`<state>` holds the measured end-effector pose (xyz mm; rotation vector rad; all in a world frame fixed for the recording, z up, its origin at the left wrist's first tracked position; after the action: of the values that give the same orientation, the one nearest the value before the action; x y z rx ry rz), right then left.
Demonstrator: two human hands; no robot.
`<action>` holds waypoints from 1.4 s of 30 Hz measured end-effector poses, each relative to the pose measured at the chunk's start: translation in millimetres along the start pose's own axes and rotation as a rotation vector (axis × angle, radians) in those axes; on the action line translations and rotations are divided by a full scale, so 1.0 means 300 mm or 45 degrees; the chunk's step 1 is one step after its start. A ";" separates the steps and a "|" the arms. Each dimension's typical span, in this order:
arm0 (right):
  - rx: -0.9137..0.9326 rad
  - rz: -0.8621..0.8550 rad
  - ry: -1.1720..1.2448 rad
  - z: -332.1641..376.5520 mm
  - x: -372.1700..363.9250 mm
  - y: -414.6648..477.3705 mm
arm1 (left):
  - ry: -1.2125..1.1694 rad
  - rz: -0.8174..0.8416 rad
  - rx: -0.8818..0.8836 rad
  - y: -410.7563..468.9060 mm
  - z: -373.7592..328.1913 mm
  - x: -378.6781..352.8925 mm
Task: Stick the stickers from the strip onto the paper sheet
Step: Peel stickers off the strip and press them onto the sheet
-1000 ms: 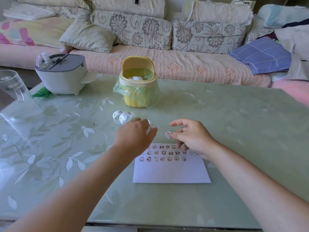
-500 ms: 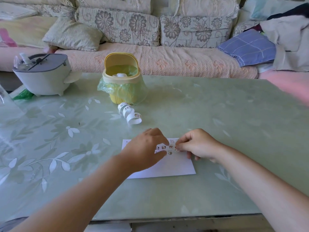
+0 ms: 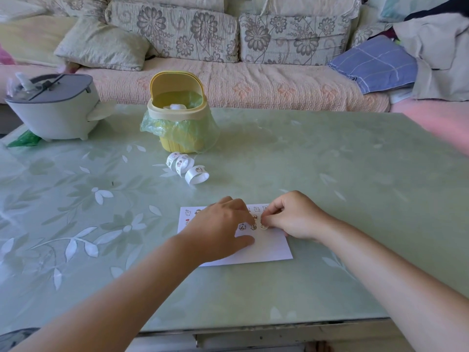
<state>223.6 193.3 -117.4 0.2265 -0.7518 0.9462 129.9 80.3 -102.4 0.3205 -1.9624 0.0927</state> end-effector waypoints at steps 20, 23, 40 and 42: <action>-0.096 -0.063 -0.775 0.072 0.058 0.004 | 0.141 -0.017 -0.017 -0.032 -0.023 -0.012; -0.051 -0.057 -0.634 0.050 0.052 -0.019 | 0.161 -0.041 -0.008 -0.040 -0.021 -0.018; 0.575 -0.075 -1.038 0.079 -0.030 -0.201 | 0.348 -0.230 -0.010 -0.076 -0.057 -0.032; 0.589 -0.079 -1.034 0.082 -0.026 -0.206 | 0.297 -0.207 -0.025 -0.075 -0.053 -0.035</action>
<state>258.4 140.1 -96.0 1.0779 -1.2442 0.9550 154.0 64.0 -107.5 0.4354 -1.6992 0.0050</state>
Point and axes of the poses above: each hand's wrist, its own y-axis towards the middle knuckle, its own x-axis out of the back of the hand, z = x × y, the point moved 9 cm from there along y, towards the middle knuckle, and after that the axes turned 12 degrees about x, right-handed, at the moved point
